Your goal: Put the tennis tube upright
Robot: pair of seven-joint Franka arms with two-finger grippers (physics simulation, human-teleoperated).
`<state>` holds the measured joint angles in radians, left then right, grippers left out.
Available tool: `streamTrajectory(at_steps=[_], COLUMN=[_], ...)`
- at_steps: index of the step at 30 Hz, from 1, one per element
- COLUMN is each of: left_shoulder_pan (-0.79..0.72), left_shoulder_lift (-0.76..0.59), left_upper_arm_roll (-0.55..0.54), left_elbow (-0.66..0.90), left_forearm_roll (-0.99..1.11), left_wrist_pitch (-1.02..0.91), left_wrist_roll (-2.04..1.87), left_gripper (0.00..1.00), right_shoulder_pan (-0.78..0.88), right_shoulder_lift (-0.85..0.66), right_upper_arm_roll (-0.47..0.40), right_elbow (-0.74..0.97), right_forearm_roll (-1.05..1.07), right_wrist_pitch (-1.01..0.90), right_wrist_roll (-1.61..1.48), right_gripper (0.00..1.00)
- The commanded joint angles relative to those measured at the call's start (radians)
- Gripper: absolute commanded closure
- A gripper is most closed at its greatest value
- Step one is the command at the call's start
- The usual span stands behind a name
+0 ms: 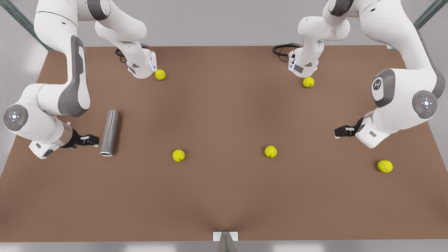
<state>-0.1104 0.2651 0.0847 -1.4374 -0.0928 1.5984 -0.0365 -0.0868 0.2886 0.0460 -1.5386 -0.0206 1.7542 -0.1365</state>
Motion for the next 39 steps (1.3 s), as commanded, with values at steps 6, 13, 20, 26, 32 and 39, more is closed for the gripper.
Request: streamTrajectory(at_steps=[6, 13, 20, 26, 32, 39], left_shoulder_pan=[-0.008, 0.046, 0.032, 0.025, 0.025, 0.025], left_shoulder_lift=[-0.009, 0.032, 0.099, 0.106, 0.106, 0.108], left_upper_arm_roll=[-0.002, -0.003, -0.003, -0.005, -0.005, -0.005], left_elbow=[-0.018, -0.023, -0.021, -0.028, -0.028, -0.028], left_forearm_roll=[-0.005, -0.07, -0.432, -0.426, -0.423, -0.421], left_wrist_pitch=[-0.02, 0.035, 0.1, 0.104, 0.106, 0.107], left_wrist_roll=[-0.017, -0.016, -0.013, -0.013, -0.013, -0.013], left_gripper=[0.0, 0.0, 0.0, 0.0, 0.0, 0.0], right_shoulder_pan=[0.002, -0.096, -0.154, -0.205, -0.339, -0.404], right_shoulder_lift=[0.011, -0.06, -0.126, -0.106, -0.083, -0.043], right_upper_arm_roll=[0.0, 0.012, 0.018, 0.04, 0.12, 0.173], right_elbow=[0.002, -0.348, -0.683, -0.784, -0.83, -0.842], right_forearm_roll=[0.01, 0.013, 0.028, 0.042, 0.041, 0.034], right_wrist_pitch=[0.013, 0.195, 0.542, 0.643, 0.697, 0.778], right_wrist_roll=[0.009, -0.038, -0.061, -0.06, -0.1, -0.1], right_gripper=[0.0, 0.0, 0.0, 0.0, 0.0, 0.0])
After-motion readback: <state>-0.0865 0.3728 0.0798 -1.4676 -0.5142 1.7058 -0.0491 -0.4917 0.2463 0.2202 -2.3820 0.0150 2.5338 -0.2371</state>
